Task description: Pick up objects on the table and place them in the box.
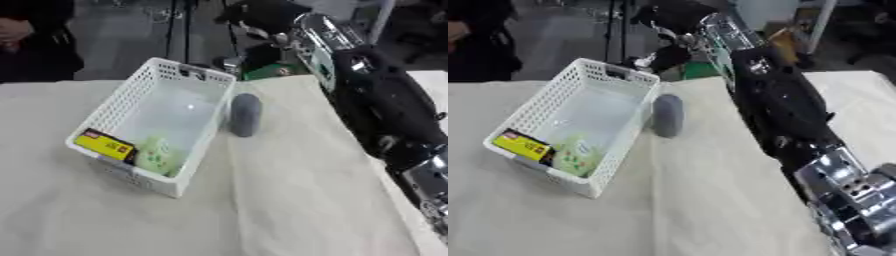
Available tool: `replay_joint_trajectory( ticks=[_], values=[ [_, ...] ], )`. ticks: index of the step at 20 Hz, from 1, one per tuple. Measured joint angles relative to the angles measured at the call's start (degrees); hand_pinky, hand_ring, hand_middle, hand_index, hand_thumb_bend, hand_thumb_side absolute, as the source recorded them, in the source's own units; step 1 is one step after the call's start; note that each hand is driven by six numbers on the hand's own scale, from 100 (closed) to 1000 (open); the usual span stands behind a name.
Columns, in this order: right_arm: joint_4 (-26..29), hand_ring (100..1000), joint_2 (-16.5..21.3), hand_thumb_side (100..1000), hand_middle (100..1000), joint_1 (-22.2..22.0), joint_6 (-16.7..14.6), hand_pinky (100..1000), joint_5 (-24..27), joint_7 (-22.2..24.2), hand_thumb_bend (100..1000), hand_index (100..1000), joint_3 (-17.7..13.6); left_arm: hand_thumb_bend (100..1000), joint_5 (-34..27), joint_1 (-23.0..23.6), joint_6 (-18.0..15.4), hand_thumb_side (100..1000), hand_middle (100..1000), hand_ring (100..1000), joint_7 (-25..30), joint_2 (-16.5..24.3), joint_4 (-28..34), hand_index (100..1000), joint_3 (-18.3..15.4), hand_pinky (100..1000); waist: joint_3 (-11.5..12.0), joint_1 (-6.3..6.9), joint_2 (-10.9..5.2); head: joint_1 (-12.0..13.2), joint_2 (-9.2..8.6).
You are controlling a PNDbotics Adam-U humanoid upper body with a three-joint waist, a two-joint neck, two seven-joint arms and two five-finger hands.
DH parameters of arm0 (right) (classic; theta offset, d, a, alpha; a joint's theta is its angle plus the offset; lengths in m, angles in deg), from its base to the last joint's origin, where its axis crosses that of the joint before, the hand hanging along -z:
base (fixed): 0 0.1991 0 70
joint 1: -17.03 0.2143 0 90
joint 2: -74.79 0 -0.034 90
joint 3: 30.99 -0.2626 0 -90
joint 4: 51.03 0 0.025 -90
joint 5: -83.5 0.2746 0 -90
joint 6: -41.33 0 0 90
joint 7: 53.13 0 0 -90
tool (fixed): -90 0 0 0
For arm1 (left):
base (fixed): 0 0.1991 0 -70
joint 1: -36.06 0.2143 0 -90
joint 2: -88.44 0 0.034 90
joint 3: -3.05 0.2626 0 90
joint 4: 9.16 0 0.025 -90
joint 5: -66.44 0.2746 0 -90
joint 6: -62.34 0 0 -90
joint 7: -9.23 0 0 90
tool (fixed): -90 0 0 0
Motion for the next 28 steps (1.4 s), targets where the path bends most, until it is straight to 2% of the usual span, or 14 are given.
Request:
replay_joint_trajectory(
  ticks=[1, 2, 7, 8, 9, 10, 15, 16, 19, 20, 23, 27, 28],
  values=[
    [0.9, 989, 0.86, 1000, 916, -0.67, 0.07, 932, 0.85, 0.34, 497, 997, 0.04, 100, 0.01, 0.0, 0.0, 617, 708, 610, 0.0, 0.0, 0.0, 708, 0.0, 671, -0.1, 0.01, 0.0, 0.08, -0.01],
    [1.79, 988, 1.64, 1000, 913, -1.23, 0.22, 932, 1.67, 0.7, 534, 996, 0.06, 100, 0.03, 0.0, 0.0, 616, 707, 610, 0.0, 0.0, 0.0, 708, 0.0, 670, -0.12, 0.02, 0.01, 0.19, -0.01],
    [5.06, 988, 4.28, 1000, 898, -4.1, 1.84, 933, 5.85, 2.69, 590, 996, 0.34, 100, 0.19, 0.0, -0.01, 616, 708, 610, -0.01, 0.01, 0.0, 708, -0.01, 671, -0.21, 0.02, 0.12, 0.43, -0.03],
    [5.53, 995, 4.62, 1000, 900, -4.68, 2.13, 938, 6.63, 3.07, 649, 1000, 0.41, 100, 0.23, 0.0, -0.01, 616, 708, 610, -0.01, 0.01, 0.0, 708, -0.01, 671, -0.23, 0.02, 0.17, 0.51, -0.04],
    [5.91, 995, 4.89, 1000, 900, -5.17, 2.48, 938, 7.38, 3.45, 649, 1000, 0.47, 100, 0.25, 0.0, -0.01, 616, 708, 610, -0.01, 0.01, 0.0, 708, -0.01, 671, -0.25, 0.02, 0.19, 0.54, -0.07],
    [6.22, 994, 5.11, 1000, 872, -5.48, 2.79, 942, 7.95, 3.75, 697, 1000, 0.59, 100, 0.26, 0.0, -0.01, 616, 709, 611, -0.01, 0.01, 0.0, 708, -0.01, 671, -0.25, 0.02, 0.19, 0.57, -0.11],
    [7.56, 990, 5.36, 1000, 833, -6.77, 5.06, 939, 10.8, 3.04, 696, 988, 1.19, 100, 0.28, -0.01, 0.0, 616, 709, 611, 0.0, 0.01, 0.0, 708, -0.01, 671, -0.14, 0.02, 0.29, 0.66, -0.43],
    [7.6, 1000, 5.36, 929, 831, -7.0, 5.48, 956, 11.5, 2.84, 734, 1000, 1.31, 100, 0.28, -0.02, 0.0, 617, 709, 611, 0.0, 0.01, 0.0, 708, -0.01, 671, -0.07, 0.01, 0.29, 0.66, -0.44],
    [7.15, 1000, 5.01, 902, 828, -8.2, 6.92, 963, 15.42, 3.37, 758, 1000, 1.44, 100, 0.28, -0.06, 0.04, 618, 710, 611, 0.03, 0.01, 0.0, 708, -0.01, 671, 0.18, 0.0, 0.41, 0.67, -0.51],
    [6.87, 1000, 4.88, 866, 838, -8.47, 7.43, 975, 17.02, 3.87, 768, 1000, 1.45, 100, 0.28, -0.08, 0.06, 618, 710, 611, 0.06, 0.01, 0.0, 708, -0.01, 671, 0.27, 0.0, 0.51, 0.67, -0.53],
    [6.42, 1000, 4.55, 854, 838, -9.25, 8.89, 977, 21.03, 5.52, 768, 1000, 1.61, 100, 0.28, -0.1, 0.12, 618, 710, 611, 0.12, 0.01, 0.0, 708, -0.01, 671, 0.32, -0.03, 0.67, 0.68, -0.69],
    [6.22, 1000, 4.16, 778, 836, -10.1, 9.99, 980, 23.63, 7.62, 776, 1000, 2.01, 100, 0.28, -0.37, 0.23, 617, 711, 612, 0.22, 0.01, 0.0, 708, -0.01, 671, 0.4, -0.03, 0.76, 0.68, -0.91],
    [5.99, 1000, 3.93, 732, 835, -10.28, 10.1, 977, 23.94, 8.17, 777, 1000, 2.15, 100, 0.28, -0.44, 0.23, 620, 711, 612, 0.23, 0.01, 0.0, 708, -0.01, 671, 0.45, -0.03, 0.8, 0.67, -0.95]
  ],
)
